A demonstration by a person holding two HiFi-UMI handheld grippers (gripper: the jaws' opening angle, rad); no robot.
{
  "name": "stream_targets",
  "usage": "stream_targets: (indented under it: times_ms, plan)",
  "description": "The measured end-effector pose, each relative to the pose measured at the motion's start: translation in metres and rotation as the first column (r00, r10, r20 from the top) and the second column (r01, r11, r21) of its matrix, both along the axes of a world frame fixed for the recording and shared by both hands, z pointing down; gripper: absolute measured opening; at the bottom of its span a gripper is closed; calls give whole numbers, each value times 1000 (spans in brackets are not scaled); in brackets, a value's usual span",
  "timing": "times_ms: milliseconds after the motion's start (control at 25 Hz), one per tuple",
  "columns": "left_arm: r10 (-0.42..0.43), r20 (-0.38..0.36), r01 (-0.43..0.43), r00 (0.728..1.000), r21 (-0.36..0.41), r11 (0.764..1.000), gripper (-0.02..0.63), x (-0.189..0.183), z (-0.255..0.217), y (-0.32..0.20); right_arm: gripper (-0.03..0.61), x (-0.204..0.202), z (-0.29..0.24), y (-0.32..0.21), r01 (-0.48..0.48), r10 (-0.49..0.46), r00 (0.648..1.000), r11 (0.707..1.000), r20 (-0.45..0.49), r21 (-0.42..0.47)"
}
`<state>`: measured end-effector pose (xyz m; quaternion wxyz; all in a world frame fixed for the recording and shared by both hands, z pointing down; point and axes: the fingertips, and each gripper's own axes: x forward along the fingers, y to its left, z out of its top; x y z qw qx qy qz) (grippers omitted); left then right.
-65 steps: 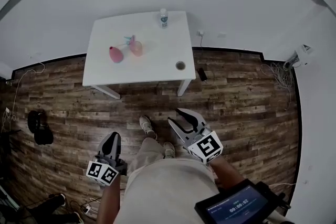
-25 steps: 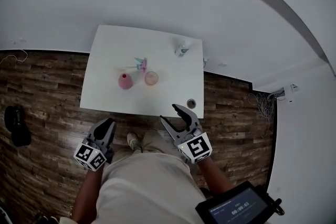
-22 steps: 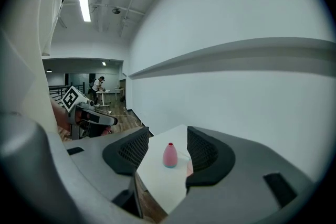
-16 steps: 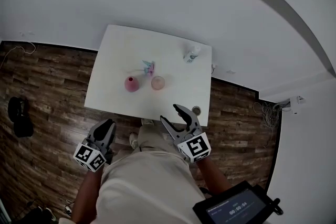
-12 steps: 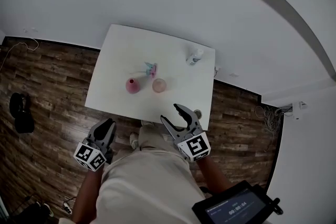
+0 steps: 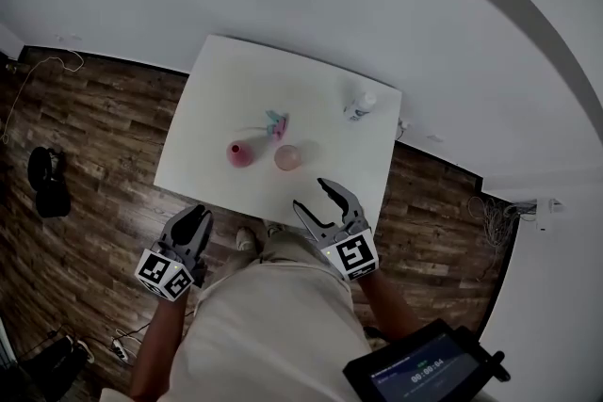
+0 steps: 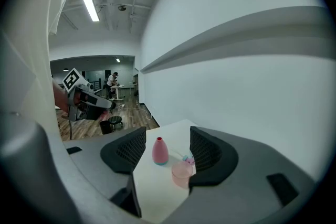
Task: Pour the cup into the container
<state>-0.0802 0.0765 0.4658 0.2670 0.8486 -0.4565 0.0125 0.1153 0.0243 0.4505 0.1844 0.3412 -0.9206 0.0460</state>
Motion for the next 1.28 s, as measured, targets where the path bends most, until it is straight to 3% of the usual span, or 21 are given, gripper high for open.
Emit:
stream_targets:
  times_ms: [680, 1280]
  plan:
    - [-76, 71, 80, 995, -60, 995, 104, 21, 28, -30, 285, 19, 82, -64, 147, -150, 987, 987, -50, -58]
    - [-75, 150, 89, 986, -87, 992, 107, 23, 55, -61, 290, 11, 154, -83, 220, -236, 966, 965, -106, -141]
